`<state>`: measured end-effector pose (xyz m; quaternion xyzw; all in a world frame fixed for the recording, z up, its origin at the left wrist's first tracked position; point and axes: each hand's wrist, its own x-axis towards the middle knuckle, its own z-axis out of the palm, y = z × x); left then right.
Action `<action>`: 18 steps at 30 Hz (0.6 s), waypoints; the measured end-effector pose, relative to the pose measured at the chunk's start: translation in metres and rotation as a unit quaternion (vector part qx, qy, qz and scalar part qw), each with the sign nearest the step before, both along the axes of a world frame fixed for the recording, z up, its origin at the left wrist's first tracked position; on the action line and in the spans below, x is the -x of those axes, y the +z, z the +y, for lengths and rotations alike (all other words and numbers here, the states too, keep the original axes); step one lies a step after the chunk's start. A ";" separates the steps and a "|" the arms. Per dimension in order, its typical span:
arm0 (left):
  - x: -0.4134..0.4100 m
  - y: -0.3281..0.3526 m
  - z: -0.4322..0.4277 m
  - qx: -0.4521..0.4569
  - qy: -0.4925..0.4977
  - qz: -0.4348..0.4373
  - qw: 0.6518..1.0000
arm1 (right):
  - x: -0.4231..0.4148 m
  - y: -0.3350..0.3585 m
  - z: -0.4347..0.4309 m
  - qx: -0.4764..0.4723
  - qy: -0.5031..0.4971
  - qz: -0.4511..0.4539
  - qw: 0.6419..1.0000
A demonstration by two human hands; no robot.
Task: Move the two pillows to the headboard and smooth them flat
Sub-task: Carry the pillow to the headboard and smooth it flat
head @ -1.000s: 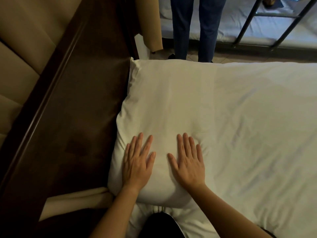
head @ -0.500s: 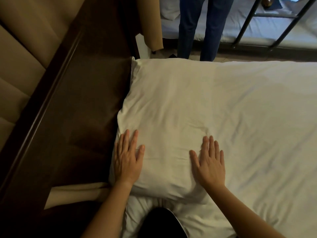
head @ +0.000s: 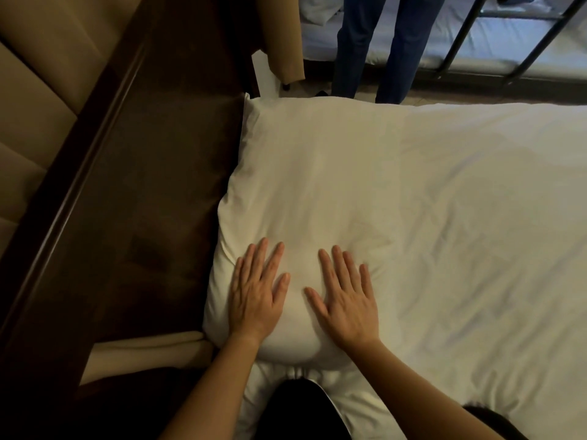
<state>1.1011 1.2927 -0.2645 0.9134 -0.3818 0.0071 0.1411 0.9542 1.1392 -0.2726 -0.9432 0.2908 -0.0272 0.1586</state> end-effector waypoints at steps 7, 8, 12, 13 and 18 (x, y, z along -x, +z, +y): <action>-0.001 -0.004 0.003 -0.003 0.006 0.004 1.000 | 0.021 -0.005 -0.016 0.016 -0.020 0.024 0.999; -0.001 -0.004 0.005 -0.006 0.010 0.003 1.000 | 0.023 -0.005 -0.018 0.014 -0.020 0.026 0.999; -0.004 0.003 0.018 -0.033 0.030 0.004 0.999 | 0.031 -0.001 -0.025 0.004 -0.026 0.043 0.999; -0.005 0.006 0.022 -0.046 0.036 0.007 0.998 | 0.033 0.002 -0.027 -0.001 -0.027 0.050 0.998; -0.010 0.026 0.039 -0.083 0.086 0.053 0.991 | 0.043 0.022 -0.041 -0.053 -0.013 0.110 0.992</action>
